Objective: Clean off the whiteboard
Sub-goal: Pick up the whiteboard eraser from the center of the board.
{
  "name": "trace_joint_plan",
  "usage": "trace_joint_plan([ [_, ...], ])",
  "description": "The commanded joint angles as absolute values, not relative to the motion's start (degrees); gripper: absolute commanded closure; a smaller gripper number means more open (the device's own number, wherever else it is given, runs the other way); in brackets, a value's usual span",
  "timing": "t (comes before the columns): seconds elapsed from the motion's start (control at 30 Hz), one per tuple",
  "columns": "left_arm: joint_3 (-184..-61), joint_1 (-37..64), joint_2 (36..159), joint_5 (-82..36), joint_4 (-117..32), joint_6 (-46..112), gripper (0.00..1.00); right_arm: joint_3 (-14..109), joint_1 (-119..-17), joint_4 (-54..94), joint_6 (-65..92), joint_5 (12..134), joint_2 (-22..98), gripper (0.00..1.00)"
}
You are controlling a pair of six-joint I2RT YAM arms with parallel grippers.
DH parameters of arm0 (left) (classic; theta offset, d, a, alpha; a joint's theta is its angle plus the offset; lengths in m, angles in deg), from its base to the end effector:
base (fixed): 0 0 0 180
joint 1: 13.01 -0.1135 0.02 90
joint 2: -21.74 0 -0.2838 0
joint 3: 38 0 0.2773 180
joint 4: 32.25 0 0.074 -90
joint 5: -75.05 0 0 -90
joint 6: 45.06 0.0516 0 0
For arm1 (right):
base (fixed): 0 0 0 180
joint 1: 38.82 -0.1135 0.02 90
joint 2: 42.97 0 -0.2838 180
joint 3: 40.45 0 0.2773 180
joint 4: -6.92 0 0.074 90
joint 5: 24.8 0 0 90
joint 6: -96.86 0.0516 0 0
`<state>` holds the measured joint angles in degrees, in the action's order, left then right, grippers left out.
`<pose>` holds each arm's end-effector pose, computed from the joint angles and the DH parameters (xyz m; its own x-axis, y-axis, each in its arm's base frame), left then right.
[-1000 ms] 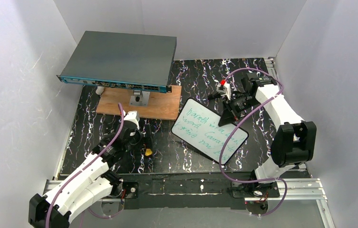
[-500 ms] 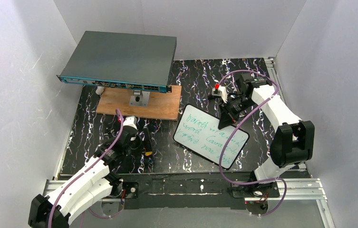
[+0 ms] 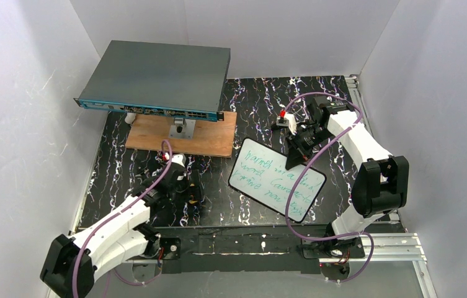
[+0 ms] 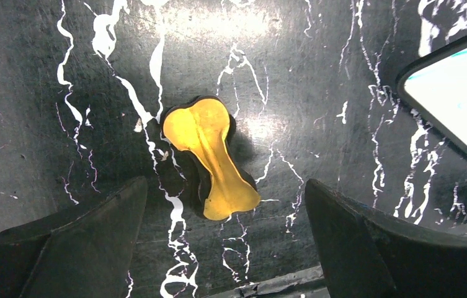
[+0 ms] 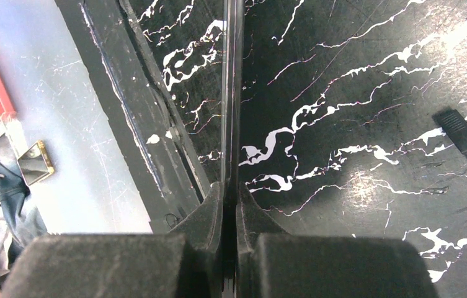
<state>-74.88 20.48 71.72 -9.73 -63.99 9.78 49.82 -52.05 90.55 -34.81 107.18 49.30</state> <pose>0.1665 -0.1045 0.1796 -0.7662 -0.1807 -0.6166 0.0666 0.9322 -0.3559 0.3006 0.1061 0.2754 -0.5790 -0.6438 -0.5003 -0.8095 0.3801 0.4475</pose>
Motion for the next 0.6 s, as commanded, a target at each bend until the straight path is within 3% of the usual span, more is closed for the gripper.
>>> trace_joint_plan([
  [0.0,-77.71,20.55,75.36,-9.82,-63.44,11.79,0.06,51.21,-52.09,90.03,-37.30,109.32,49.54,0.99],
  [0.23,-82.83,20.66,82.82,-4.65,-68.66,7.33,0.26,51.06,-52.09,90.10,-37.60,110.98,49.91,0.99],
  [0.37,-84.06,21.06,85.64,-3.60,-69.32,4.67,0.43,50.77,-52.10,89.96,-37.61,111.19,50.06,0.99],
  [0.57,-84.60,22.11,87.83,-1.71,-71.33,2.51,0.49,50.56,-52.09,89.75,-37.79,111.57,49.99,0.99],
])
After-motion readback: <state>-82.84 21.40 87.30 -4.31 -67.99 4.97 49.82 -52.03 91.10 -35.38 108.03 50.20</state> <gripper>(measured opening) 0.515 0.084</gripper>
